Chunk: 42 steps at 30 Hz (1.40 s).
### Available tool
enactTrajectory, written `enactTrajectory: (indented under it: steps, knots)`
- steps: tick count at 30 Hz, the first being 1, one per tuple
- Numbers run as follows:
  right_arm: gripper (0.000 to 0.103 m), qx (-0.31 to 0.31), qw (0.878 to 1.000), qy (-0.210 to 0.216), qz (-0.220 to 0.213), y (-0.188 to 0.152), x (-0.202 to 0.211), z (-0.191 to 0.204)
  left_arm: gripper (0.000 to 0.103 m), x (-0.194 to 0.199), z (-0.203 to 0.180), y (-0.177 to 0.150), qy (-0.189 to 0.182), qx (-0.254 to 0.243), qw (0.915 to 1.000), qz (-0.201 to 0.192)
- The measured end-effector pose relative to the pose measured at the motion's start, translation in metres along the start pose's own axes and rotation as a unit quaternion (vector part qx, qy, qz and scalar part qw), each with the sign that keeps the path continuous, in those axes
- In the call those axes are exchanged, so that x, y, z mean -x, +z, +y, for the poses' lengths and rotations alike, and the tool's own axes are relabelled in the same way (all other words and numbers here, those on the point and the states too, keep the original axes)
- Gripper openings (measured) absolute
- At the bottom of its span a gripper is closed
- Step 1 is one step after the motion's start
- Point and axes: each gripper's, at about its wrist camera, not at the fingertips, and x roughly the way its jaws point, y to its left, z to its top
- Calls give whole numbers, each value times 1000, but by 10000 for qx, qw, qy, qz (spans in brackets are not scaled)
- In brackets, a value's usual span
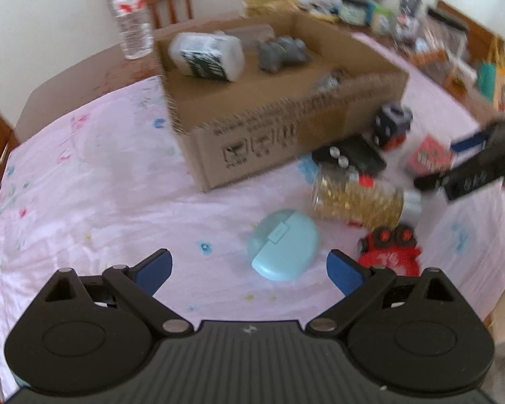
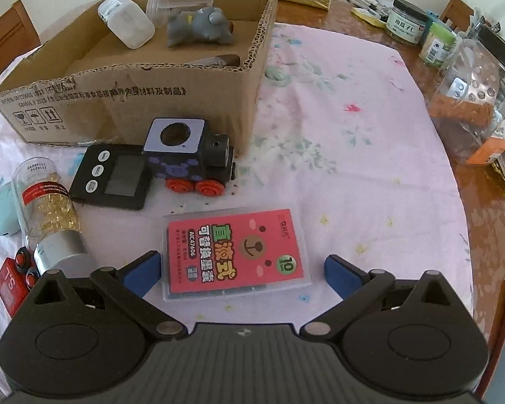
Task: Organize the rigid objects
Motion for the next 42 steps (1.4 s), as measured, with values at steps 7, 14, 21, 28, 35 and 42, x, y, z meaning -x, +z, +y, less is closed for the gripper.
enactTrajectory:
  steps: [7,14,21,28,35,42]
  knots:
    - [103,-22,9999,-10,-98,-1,-3,2,98,-24,0,1,2,-466,9987,188]
    - [103,-22,9999,-13,-165,-4,-1,1,98,-38,5,11,43,-429,9989,179]
    - [103,-33,9998,-21,-200,-5,0,1,74,-37,7,9,-187,-115,9997,43]
    - [103,-55,9996,-36,-270,-7,1,1,52,-35,3,11,-286,142,9995,12]
    - [103,-51,9991,-42,-410,-12,1,2,52,-32,10,5,-30,626,9980,35]
    - [103,240,9990,124,-347,0,-5,7,52,-30,11,1,98,853,9963,-4]
